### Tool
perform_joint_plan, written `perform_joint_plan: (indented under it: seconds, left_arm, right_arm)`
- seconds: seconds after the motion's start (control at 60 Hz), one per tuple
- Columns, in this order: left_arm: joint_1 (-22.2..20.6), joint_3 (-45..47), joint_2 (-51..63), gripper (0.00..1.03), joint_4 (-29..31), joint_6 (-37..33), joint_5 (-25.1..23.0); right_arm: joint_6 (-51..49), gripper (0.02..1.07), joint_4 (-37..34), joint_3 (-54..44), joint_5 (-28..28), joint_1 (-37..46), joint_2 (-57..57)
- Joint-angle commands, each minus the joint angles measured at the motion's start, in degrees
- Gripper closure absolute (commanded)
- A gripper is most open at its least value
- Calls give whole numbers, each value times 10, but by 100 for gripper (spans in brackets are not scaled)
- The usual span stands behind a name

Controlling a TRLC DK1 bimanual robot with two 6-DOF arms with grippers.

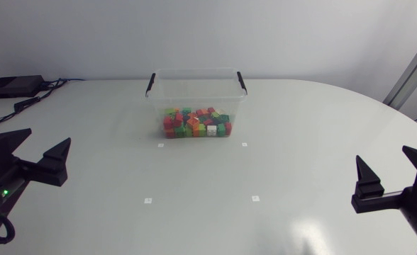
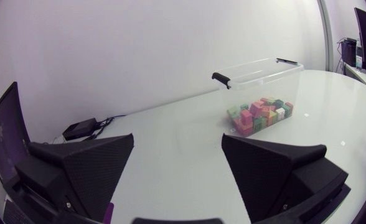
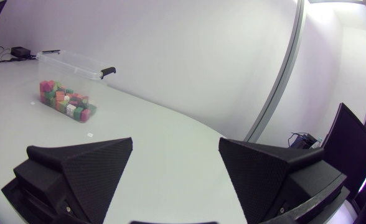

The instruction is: Place the duplo bricks in the container

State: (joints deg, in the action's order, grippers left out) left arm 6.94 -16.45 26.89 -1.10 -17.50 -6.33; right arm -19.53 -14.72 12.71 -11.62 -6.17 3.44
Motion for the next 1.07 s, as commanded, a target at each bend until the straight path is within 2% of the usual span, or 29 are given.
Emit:
perform_joint_plan:
  seconds: [0.0,0.783,1.05]
  left_arm:
    - [-7,26,-28,5,0,25,8]
    - [-69,163,-267,6,11,173,63]
    - [-69,164,-269,6,11,175,63]
  right_arm:
    - [19,7,15,-25,10,8,-6]
    - [194,7,146,-126,115,61,-34]
    - [195,7,147,-127,116,62,-34]
